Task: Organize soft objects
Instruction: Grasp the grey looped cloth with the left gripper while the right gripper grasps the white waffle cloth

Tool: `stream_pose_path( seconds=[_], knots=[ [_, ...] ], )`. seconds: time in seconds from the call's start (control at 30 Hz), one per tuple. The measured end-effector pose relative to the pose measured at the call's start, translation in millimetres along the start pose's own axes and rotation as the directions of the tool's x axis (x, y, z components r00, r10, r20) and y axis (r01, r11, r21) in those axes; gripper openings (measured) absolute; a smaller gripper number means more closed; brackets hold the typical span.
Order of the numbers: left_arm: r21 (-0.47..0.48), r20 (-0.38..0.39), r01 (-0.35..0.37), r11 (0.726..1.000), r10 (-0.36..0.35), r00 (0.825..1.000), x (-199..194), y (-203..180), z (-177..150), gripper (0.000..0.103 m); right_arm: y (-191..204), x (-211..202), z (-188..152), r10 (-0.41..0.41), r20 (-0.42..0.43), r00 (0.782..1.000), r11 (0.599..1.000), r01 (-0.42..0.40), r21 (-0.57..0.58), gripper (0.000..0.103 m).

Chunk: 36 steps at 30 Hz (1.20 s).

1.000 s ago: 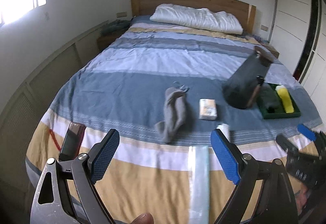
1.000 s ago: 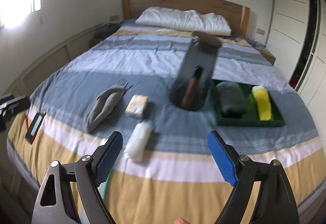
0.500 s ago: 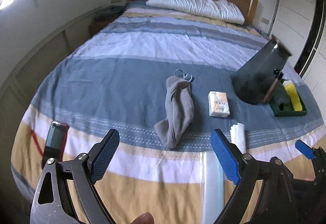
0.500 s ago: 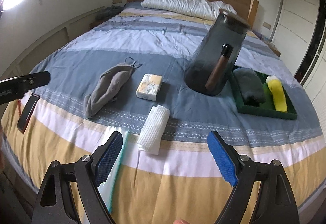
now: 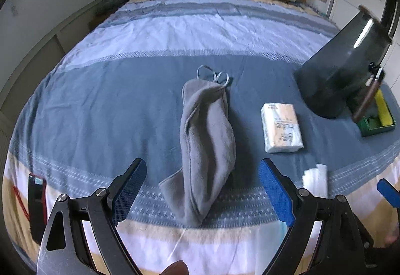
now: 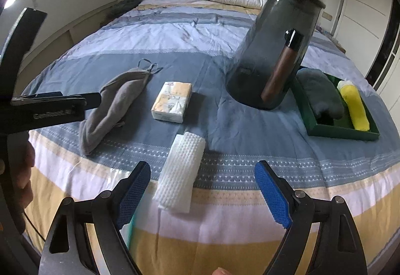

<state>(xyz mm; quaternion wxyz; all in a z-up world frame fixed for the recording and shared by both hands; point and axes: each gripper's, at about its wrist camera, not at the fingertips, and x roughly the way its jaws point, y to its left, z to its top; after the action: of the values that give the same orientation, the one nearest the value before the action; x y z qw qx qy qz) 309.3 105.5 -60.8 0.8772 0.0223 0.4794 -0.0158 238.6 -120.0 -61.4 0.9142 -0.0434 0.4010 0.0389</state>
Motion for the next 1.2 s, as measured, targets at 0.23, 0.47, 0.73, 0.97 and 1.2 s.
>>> stream_pose_path(
  seconds=[0.23,0.47,0.73,0.97,1.2],
  knots=[
    [0.023,-0.046,-0.037,0.999,0.038,0.998,33,-7,6,0.088,-5,31,0,0.011,-0.022,1.0,1.0,-0.011,0.02,0.086],
    [0.028,-0.073,-0.042,0.999,0.044,0.996,53,-12,11,0.088,-12,56,-1,0.016,-0.044,0.999,1.0,-0.015,0.021,0.086],
    [0.016,-0.088,-0.05,0.999,0.051,0.995,65,-9,12,0.088,-12,65,16,0.027,-0.023,0.999,0.999,-0.026,0.026,0.086],
    [0.022,-0.115,-0.059,0.998,0.061,0.992,79,-7,10,0.088,-4,76,28,0.055,-0.01,0.998,0.998,-0.054,0.028,0.086],
    [0.005,-0.141,-0.051,0.999,0.051,0.989,91,-7,13,0.088,-4,91,6,0.071,-0.082,0.994,0.997,-0.068,0.041,0.081]
  ],
)
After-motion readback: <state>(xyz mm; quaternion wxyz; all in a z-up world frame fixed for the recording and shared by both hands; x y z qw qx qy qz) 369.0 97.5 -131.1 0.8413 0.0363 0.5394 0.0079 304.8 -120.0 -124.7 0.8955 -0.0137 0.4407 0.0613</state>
